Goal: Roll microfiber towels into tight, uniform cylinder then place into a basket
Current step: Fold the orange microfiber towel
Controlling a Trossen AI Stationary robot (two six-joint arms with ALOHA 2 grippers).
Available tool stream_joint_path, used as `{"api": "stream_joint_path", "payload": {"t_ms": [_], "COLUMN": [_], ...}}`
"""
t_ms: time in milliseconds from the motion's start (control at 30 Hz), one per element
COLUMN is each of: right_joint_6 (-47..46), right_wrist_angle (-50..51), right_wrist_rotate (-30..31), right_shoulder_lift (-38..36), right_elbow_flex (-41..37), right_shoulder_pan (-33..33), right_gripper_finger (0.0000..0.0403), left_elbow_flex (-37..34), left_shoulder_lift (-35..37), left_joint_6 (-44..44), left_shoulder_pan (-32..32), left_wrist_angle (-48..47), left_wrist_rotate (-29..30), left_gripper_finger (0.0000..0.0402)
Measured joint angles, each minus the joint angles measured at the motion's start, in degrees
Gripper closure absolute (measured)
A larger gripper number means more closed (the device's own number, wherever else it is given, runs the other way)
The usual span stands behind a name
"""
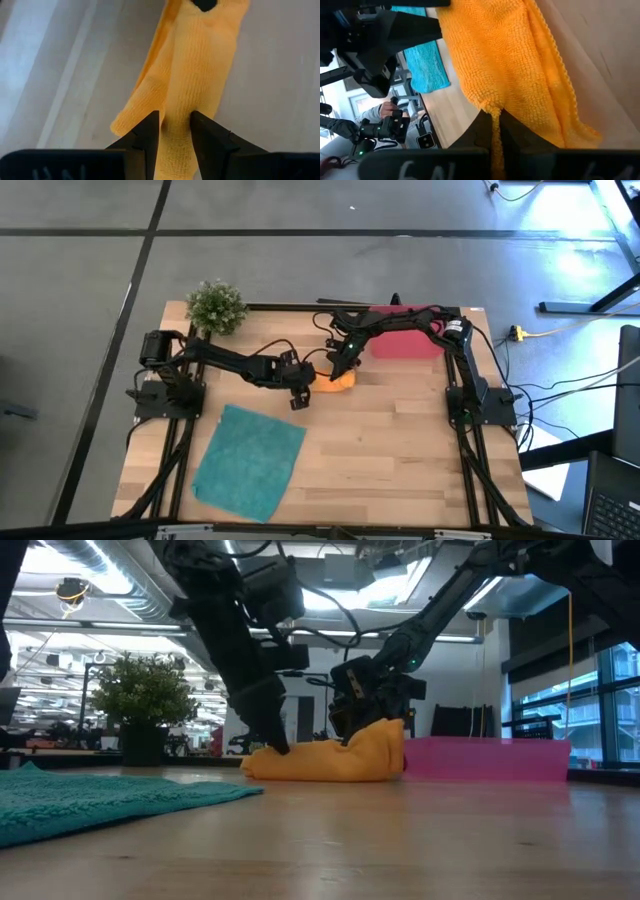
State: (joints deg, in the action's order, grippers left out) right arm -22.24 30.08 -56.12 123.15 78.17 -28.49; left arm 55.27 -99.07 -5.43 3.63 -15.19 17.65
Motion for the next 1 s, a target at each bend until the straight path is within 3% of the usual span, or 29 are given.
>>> {"api": "stream_joint_path", "payload": {"t_ms": [133, 300, 633, 800, 1000], "right_joint_6": [0.0, 0.0, 0.2, 0.2, 0.3], "right_wrist_angle": [-0.5, -0.6, -0.5, -0.7, -0.8], "right_wrist_rotate": [0.1, 0.1, 3.1, 5.1, 5.7], "right_shoulder_lift": [0.0, 0.0, 0.0, 0.0, 0.0], "right_elbow_flex": [0.0, 0.0, 0.0, 0.1, 0.2], "right_shoulder_pan": [0.0, 0.0, 0.5, 0.9, 1.6], "right_gripper_finger": [0.039, 0.039, 0.0389, 0.0389, 0.0389], "left_elbow_flex": [0.0, 0.0, 9.0, 9.5, 9.5], "left_shoulder_lift": [0.0, 0.0, 1.4, 0.8, -1.9], "left_joint_6": [1.9, 3.0, 7.6, 5.8, 4.1], "left_shoulder_pan": [1.2, 2.6, 7.5, 11.6, 14.0], "left_wrist_angle": [-0.1, -0.2, -8.4, -10.7, -11.6], "left_wrist_rotate": [-3.1, -8.8, -16.1, -21.6, -22.2], "left_gripper_finger": [0.0318, 0.0391, 0.0401, 0.0401, 0.0401]}}
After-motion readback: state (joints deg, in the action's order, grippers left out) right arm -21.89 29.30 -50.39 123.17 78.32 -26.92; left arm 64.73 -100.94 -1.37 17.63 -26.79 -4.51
